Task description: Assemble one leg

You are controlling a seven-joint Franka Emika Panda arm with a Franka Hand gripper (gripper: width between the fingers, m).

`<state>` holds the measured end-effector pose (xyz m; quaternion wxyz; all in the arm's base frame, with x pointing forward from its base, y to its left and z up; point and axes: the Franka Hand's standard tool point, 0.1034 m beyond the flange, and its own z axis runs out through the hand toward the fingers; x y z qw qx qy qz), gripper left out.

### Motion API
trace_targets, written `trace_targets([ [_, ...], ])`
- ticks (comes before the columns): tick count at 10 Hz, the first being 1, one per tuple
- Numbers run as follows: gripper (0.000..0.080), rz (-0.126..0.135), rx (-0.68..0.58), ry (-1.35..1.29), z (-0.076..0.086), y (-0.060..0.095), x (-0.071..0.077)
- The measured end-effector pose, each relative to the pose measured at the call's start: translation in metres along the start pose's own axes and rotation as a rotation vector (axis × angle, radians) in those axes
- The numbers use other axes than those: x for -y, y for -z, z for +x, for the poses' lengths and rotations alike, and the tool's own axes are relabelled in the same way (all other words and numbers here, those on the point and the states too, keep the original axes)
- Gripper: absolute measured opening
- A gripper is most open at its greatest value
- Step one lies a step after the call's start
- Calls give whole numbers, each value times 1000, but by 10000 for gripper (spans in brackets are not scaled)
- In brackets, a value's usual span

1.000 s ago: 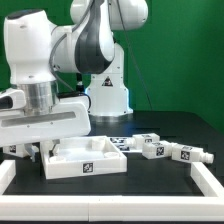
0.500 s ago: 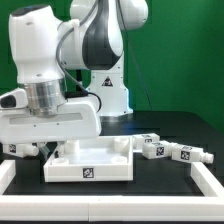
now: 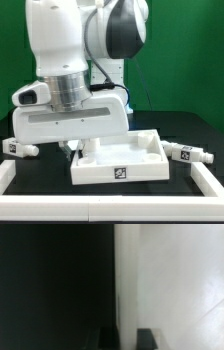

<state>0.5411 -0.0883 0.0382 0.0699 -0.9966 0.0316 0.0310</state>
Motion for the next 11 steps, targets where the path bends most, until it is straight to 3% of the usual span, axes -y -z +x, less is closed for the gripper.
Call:
trace_targets([
  [4,54,1,5,1,0,-3,1],
  [7,54,4,-10,-14,37,-19,33],
  [9,54,5,-15,-40,45,-22,42],
  [11,55,4,-11,-31,44,-24,41],
])
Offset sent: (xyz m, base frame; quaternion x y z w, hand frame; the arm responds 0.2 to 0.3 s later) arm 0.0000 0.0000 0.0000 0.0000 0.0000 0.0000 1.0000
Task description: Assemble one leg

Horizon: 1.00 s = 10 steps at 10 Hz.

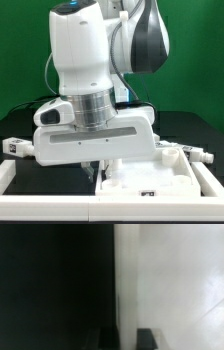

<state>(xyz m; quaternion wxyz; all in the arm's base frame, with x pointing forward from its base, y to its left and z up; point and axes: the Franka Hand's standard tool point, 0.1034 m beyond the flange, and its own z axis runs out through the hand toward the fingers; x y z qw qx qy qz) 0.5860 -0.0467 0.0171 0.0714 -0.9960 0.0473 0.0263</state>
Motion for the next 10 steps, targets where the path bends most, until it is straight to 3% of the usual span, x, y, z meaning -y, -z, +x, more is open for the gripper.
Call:
trace_targets([
  [2,55,-1,0,-5,0,-2,2],
  [4,56,-16,-18,7,3,-8,23],
  [7,57,-56,-57,30,9,-8,25],
  [10,90,-59,-55,38,8,-9,25],
])
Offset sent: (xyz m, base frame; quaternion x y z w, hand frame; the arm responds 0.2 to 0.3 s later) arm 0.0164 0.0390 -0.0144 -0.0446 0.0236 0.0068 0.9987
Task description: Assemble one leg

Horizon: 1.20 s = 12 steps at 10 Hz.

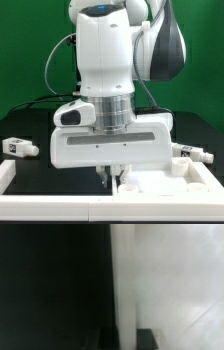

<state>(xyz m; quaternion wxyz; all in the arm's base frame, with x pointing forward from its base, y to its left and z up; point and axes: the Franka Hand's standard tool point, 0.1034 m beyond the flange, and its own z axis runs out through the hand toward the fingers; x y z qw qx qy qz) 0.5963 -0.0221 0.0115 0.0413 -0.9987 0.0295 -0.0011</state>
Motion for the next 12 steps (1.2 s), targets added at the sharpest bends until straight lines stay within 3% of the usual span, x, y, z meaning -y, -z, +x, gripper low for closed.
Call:
trace_targets([
  [1,90,0,0,0,0,0,0],
  [2,355,4,5,-15,-1,3,1],
  [3,516,11,17,-49,-11,18,4],
  [4,516,14,31,-79,-25,32,10],
  [5,618,12,48,-108,-36,43,19],
  [6,640,16,63,-123,-38,52,25],
  [7,640,14,53,-92,-34,56,19],
  [10,649,17,54,-69,-35,53,21],
  [11,649,23,63,-204,-41,53,23],
  [12,649,23,89,-387,-60,54,27],
])
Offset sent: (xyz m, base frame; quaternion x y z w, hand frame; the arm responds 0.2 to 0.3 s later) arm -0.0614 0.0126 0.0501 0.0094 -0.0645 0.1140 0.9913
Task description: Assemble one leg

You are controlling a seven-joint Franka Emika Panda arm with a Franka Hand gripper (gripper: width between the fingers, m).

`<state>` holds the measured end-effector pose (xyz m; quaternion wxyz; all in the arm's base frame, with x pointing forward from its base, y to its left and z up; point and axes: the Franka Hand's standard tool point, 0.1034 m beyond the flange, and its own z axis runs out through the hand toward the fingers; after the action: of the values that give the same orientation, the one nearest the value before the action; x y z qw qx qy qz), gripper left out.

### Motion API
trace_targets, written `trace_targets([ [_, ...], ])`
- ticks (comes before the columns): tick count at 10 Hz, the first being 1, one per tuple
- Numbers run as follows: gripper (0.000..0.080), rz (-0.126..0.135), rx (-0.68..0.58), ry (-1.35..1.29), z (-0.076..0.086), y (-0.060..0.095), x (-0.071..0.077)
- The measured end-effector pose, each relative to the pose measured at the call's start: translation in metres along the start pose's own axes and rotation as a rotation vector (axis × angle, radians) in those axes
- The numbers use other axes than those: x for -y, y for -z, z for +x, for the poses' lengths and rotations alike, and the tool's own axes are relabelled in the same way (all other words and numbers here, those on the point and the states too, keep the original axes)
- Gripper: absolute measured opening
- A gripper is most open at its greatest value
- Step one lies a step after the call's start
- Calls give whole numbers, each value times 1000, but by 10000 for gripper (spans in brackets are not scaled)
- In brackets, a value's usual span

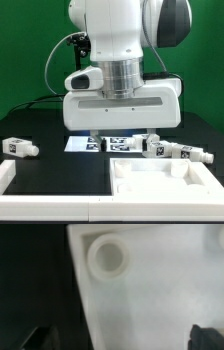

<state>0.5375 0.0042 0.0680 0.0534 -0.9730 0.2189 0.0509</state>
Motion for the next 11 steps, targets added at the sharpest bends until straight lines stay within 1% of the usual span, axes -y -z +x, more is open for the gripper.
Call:
trace_targets([
  [1,649,-1,21,-140,-21,0,-3],
  [2,649,2,37,-232,-41,3,-1],
  [3,649,27,70,-379,-52,12,6],
  [4,649,33,61,-431,-53,17,10],
  [5,649,29,66,-463,-53,13,9],
  [7,649,26,69,-553,-54,12,10],
  [8,649,44,82,-580,-62,9,12],
  [9,649,78,114,-614,-84,-1,12],
  [10,649,115,105,-638,-99,-11,8],
  [11,649,175,153,-619,-112,-18,3],
])
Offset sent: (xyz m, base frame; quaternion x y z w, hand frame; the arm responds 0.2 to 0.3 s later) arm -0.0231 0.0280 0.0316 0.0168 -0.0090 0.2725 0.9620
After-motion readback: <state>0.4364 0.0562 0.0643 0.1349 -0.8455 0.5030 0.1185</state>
